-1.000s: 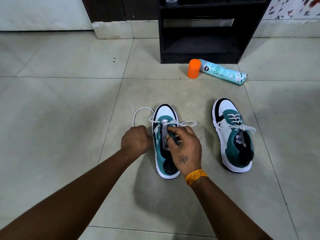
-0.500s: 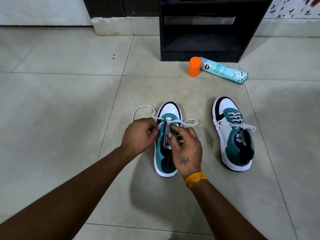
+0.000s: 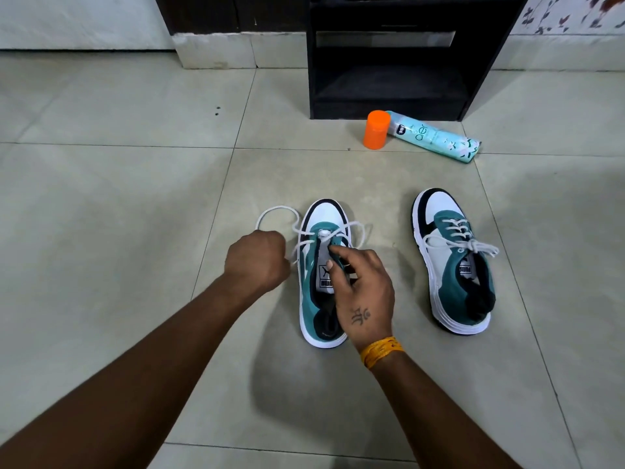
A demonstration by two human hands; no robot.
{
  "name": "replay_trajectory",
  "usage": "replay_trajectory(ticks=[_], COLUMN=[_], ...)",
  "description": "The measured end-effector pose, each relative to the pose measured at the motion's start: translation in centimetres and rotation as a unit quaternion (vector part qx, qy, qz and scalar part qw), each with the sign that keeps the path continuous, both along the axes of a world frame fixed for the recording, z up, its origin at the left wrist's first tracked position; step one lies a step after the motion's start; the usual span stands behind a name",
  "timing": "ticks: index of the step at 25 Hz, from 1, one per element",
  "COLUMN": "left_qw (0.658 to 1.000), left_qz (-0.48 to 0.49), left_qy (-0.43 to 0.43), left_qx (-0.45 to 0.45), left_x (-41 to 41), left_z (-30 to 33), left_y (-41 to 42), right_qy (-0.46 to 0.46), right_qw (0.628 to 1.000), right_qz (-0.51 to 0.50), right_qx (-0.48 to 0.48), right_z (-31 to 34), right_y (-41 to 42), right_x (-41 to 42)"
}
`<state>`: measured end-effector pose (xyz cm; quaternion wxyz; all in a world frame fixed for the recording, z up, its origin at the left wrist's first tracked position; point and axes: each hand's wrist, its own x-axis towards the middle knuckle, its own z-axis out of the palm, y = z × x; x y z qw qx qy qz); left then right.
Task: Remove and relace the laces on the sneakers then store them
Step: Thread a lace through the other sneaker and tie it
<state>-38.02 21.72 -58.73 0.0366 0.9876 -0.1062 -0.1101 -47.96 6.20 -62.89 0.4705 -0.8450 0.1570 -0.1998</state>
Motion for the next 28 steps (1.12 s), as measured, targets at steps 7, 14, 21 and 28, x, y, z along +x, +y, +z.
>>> replay_trajectory(ticks=[7,14,21,28], left_qw=[1.000,0.997,0.967,0.998], left_qz=[-0.010,-0.064,-0.012,0.002], left_qy=[-0.021,-0.042,-0.015,0.026], left_qx=[0.010,-0.009,-0.254,0.054], left_x=[-0.3,0.0,-0.4,0.2], left_z=[0.8,1.5,0.9,0.4], left_y=[-1.2,-2.0,-1.5,0.5], right_qy=[0.000,0.005,-0.005,-0.004], right_qw=[1.000,1.000,1.000,1.000], right_qz=[0.004,-0.005,-0.009,-0.010], right_qx=[0.003,-0.005,0.004,0.002], right_z=[-0.2,-0.3,-0.6,-0.6], right_y=[-0.1,0.3,0.3,0.2], right_x=[0.0,0.3,0.3,0.3])
